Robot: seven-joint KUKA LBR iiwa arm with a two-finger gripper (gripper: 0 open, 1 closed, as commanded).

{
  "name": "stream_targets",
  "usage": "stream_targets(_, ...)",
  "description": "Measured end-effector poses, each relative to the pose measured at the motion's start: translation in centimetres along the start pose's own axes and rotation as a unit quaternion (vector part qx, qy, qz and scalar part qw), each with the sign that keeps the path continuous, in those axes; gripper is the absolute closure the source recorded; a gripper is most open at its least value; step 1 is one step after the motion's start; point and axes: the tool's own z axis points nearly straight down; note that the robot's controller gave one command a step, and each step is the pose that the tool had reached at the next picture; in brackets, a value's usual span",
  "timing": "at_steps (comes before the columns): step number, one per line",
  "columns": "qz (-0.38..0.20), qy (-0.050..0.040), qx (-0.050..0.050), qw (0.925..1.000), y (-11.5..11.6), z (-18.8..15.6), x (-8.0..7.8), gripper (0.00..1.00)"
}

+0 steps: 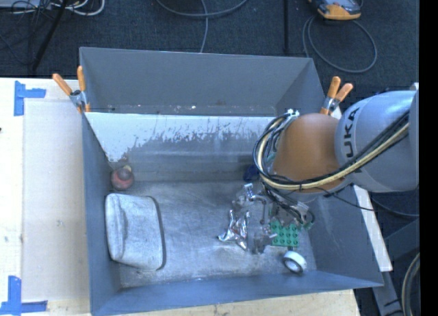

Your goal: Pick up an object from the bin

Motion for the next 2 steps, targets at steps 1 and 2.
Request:
stream_targets(1, 0.001, 0.0010, 0.000, 1.0000, -0.03, -0.13, -0.09, 0.00)
stream_targets(2, 0.001, 0.0040, 0.000, 1.0000, -0.08, -0.25, -0.03, 1.00)
